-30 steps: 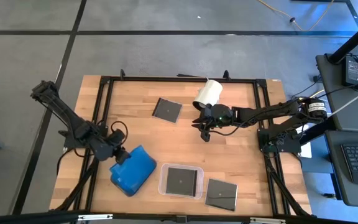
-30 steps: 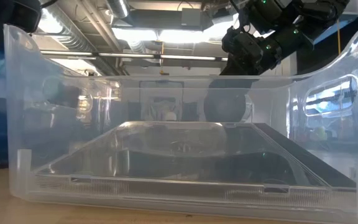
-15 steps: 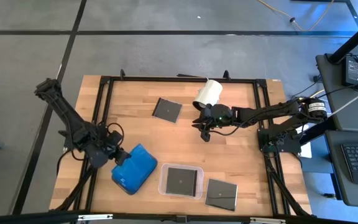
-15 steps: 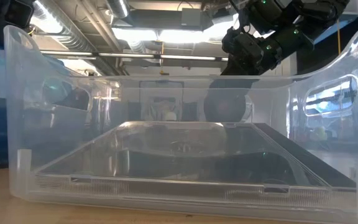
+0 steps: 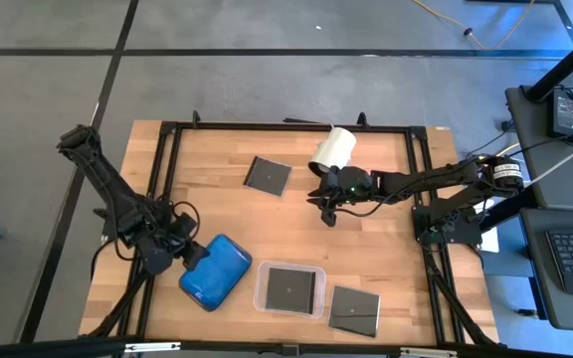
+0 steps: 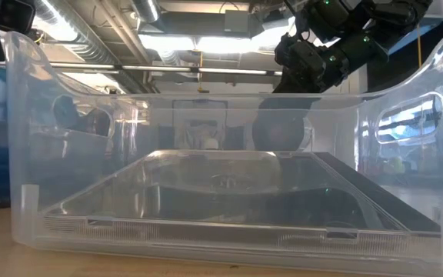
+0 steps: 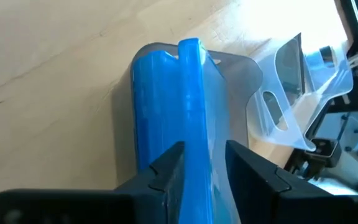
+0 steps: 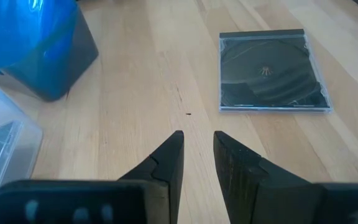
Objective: Pick & place jewel cases by type
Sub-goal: Put the blue CD case into the black bin, then adjust the black bin on the table
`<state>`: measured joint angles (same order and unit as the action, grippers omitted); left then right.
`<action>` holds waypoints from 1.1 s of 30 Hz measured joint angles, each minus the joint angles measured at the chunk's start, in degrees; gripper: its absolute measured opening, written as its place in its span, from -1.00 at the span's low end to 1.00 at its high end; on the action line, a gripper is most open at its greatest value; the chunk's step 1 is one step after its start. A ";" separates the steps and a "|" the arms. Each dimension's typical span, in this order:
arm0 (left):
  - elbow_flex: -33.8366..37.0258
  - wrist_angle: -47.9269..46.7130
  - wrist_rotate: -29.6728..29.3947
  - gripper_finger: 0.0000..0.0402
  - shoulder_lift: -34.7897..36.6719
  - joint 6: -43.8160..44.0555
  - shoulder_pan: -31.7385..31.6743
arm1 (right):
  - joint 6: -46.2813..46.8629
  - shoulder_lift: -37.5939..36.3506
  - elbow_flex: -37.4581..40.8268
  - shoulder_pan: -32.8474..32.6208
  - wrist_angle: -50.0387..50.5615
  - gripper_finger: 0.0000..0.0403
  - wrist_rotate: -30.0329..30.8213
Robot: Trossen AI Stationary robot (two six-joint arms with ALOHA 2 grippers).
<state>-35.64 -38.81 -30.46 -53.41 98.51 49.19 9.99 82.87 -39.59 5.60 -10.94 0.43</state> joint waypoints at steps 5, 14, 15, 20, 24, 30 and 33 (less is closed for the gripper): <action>-0.28 -0.18 -1.31 -0.40 1.79 -6.69 -0.28 | -1.26 0.00 0.00 -0.01 -1.92 -0.55 0.00; -4.55 17.27 1.59 -0.40 -1.14 -26.94 1.54 | -3.09 0.00 0.00 -0.01 -3.05 -0.55 0.04; -4.80 21.13 3.52 -0.40 -2.55 -29.47 2.04 | -3.11 0.00 0.00 0.01 -3.06 -0.55 0.02; -6.24 31.51 7.45 -0.39 -12.16 -27.12 5.07 | -3.07 0.00 0.00 -0.01 -2.99 -0.55 0.02; -7.45 27.47 10.45 -0.41 -20.65 -11.34 6.90 | -3.07 0.00 0.00 0.01 -2.97 -0.55 0.02; -9.39 24.34 10.95 -0.39 -27.87 -0.21 8.32 | -3.05 0.00 0.00 -0.01 -2.97 -0.55 0.02; -9.77 23.58 16.25 -0.39 -28.34 3.77 8.31 | -3.04 0.00 0.00 -0.01 -2.97 -0.55 0.02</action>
<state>-45.40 -15.23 -14.21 -81.75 102.28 57.49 6.95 82.87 -39.59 5.59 -13.91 0.45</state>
